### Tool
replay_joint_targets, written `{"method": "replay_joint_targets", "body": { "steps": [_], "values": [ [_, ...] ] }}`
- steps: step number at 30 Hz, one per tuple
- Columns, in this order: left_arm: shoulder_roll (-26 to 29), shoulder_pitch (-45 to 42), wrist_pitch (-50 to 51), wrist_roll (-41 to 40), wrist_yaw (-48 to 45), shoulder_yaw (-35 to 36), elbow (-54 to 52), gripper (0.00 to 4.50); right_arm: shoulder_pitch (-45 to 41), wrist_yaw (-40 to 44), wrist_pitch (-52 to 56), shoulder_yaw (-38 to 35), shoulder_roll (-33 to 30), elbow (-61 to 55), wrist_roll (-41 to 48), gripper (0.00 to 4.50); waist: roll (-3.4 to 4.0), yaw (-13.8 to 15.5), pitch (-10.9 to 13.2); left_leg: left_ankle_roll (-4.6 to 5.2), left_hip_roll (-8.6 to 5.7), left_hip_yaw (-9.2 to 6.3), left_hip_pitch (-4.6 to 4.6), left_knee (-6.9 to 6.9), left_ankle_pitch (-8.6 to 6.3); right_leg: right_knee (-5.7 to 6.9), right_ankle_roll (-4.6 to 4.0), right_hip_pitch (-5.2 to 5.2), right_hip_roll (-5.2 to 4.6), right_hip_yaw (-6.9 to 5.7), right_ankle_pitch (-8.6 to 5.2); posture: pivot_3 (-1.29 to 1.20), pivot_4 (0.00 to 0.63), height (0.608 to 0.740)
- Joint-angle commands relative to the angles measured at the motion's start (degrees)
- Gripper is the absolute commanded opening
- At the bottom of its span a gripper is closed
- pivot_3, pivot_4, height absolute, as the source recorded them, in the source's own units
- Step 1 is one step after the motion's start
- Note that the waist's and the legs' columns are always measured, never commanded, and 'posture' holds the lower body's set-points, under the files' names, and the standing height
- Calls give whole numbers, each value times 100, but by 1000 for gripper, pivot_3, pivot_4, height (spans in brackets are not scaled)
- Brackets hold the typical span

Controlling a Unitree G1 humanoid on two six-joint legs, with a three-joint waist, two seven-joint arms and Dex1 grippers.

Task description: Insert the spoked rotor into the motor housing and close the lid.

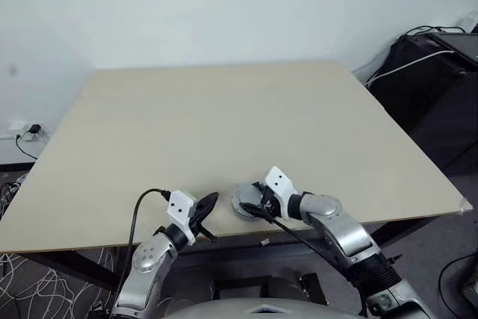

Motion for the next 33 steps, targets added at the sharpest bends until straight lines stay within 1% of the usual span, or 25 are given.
{"method": "replay_joint_targets", "body": {
  "steps": [1, 7, 13, 21, 24, 27, 33],
  "values": [
    [-21, -96, -181, -15, -49, 31, 13, 0, 34, 17, 233, 10, -202, 137, -163, 3212, 0, 0, 0, -2, -1, 0, 0, 0, -1, 0, 0, 0, -1, 0, 0, 0, 0, 740],
    [-74, -201, -162, 3, -29, 18, 92, 0, 43, 73, -46, 205, -332, 214, -352, 3212, 1, 2, -1, -3, -3, 0, 0, 1, -4, -1, 3, 1, -3, -1, -1, 0, 0, 740],
    [-71, -174, 18, -7, 36, -16, -160, 0, 86, 242, -457, 290, -437, 329, -389, 3212, 2, -1, -2, 4, -4, 0, 0, 0, -5, -2, 7, 1, -4, 0, -4, 0, 0, 740],
    [-25, -38, 377, -3, 146, -63, -715, 0, 47, -52, -273, 270, -355, 391, -502, 3212, 2, -5, -2, 8, -4, 1, 0, 0, -10, -3, 9, 2, -5, 1, -7, 0, 0, 740],
    [42, -113, 639, 30, 158, -113, -896, 0, 22, -132, -168, 330, -302, 409, -546, 3212, 0, -13, -3, 6, -4, 1, 4, 1, -11, -2, 10, 6, -5, 1, -7, 0, 0, 740],
    [131, -327, 1194, -77, 73, -166, -979, 0, 12, -139, -124, 368, -276, 394, -535, 3212, 0, -22, -4, -4, -3, 1, 13, 3, -16, 0, 10, 16, -4, 1, -7, 0, 0, 740],
    [106, -994, 1975, -208, 125, -57, -684, 0, -34, -190, -78, 386, -205, 403, -531, 3212, -1, -47, -6, -5, -2, 0, 16, 3, -16, 2, 12, 16, 0, 1, -6, 0, 0, 740]
  ]
}}
